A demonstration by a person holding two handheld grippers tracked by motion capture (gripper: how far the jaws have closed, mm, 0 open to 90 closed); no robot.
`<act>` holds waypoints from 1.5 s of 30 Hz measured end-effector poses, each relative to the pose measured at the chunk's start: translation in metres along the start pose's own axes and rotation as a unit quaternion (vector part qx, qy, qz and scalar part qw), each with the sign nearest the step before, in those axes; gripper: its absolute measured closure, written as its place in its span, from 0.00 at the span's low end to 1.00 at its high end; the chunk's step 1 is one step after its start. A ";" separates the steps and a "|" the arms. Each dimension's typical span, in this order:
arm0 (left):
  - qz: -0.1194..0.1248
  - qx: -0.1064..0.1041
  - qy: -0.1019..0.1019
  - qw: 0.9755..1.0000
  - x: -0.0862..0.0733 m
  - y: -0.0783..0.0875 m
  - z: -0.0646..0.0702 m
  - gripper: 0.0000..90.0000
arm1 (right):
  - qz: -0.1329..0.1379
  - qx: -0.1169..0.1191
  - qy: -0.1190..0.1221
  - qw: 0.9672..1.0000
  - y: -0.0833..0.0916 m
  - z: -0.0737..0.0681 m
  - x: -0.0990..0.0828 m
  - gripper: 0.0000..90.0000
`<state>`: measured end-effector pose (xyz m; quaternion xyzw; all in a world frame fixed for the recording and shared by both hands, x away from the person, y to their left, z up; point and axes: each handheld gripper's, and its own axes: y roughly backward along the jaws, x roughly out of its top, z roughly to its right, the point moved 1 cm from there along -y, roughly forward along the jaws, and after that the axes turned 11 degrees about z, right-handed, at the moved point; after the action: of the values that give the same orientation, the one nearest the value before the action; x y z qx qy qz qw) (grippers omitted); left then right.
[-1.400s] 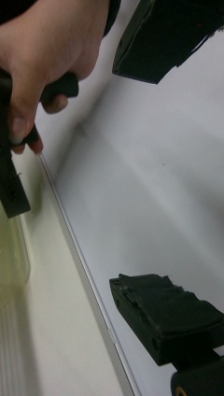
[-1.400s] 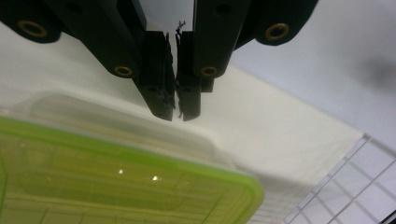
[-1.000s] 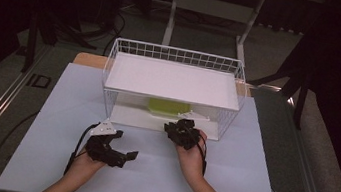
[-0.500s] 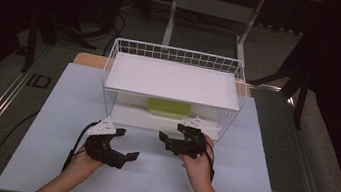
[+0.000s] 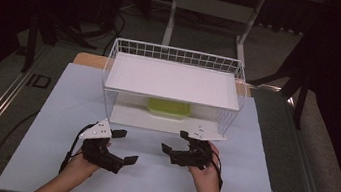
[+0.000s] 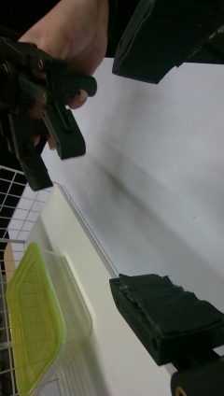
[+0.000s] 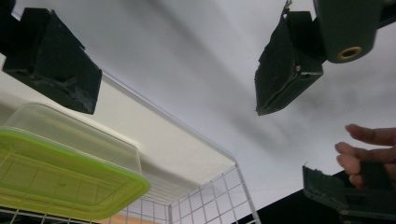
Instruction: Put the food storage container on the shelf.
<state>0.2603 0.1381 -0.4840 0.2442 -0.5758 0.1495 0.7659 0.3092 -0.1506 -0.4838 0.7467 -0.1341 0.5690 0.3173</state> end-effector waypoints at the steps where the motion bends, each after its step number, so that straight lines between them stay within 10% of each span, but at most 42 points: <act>1: 0.005 -0.003 0.006 1.000 0.000 0.002 0.001 0.03 | 0.001 0.001 0.003 1.000 0.003 -0.001 0.000 0.17; 31: 0.005 0.042 0.016 0.999 -0.026 0.053 -0.006 0.03 | 0.000 -0.036 -0.001 0.999 0.089 0.015 -0.028 0.17; 45: 0.017 0.041 0.018 0.999 -0.033 0.058 -0.002 0.03 | 0.004 -0.024 -0.009 1.000 0.094 0.019 -0.046 0.17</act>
<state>0.2232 0.1893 -0.5045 0.2625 -0.5594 0.1901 0.7629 0.2566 -0.2415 -0.4992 0.7434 -0.1535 0.5601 0.3318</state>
